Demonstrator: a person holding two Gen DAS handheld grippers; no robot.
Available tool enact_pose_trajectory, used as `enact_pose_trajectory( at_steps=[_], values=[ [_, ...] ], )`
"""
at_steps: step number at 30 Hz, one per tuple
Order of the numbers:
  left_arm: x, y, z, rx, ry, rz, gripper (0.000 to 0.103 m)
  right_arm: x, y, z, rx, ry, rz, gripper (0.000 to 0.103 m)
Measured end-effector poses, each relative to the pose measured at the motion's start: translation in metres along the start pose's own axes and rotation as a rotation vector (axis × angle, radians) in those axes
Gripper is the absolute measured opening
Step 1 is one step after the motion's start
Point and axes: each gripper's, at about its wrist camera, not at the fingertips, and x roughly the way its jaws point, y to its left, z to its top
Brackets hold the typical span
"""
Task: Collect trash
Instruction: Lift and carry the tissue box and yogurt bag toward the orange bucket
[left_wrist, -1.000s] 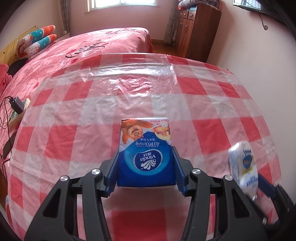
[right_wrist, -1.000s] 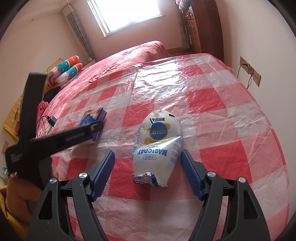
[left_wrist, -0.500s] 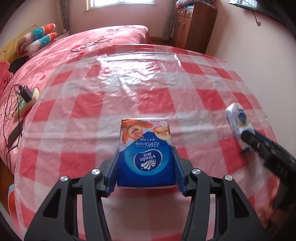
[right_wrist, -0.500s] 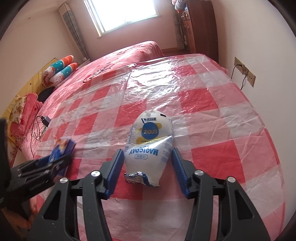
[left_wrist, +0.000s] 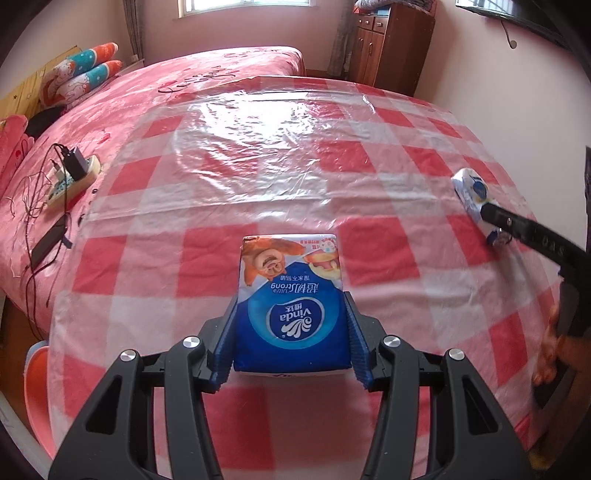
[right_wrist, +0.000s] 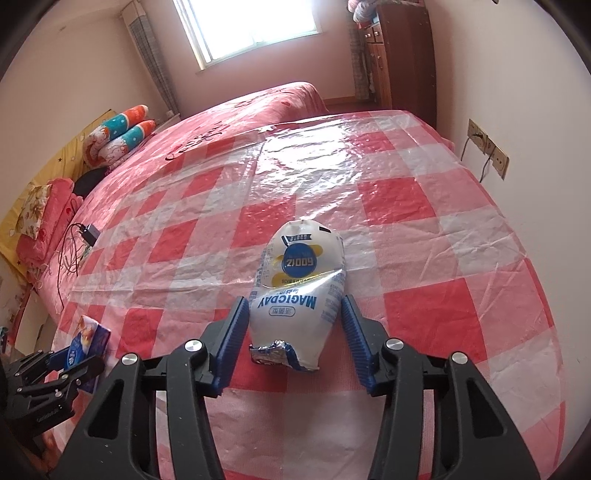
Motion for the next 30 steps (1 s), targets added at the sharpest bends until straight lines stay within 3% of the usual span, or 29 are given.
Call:
enact_pose_trajectory(
  at_steps=[14,30],
  values=[
    [-0.016,0.029,-0.029,0.008,-0.019,0.006,0.053,-0.014,0.014,-0.015,-0.011,-0.019,0.005,0.052],
    [-0.036,0.066,-0.057,-0.020,-0.042,-0.023,0.053,-0.027,0.085,-0.049,-0.093,0.043,0.083,0.052]
  ],
)
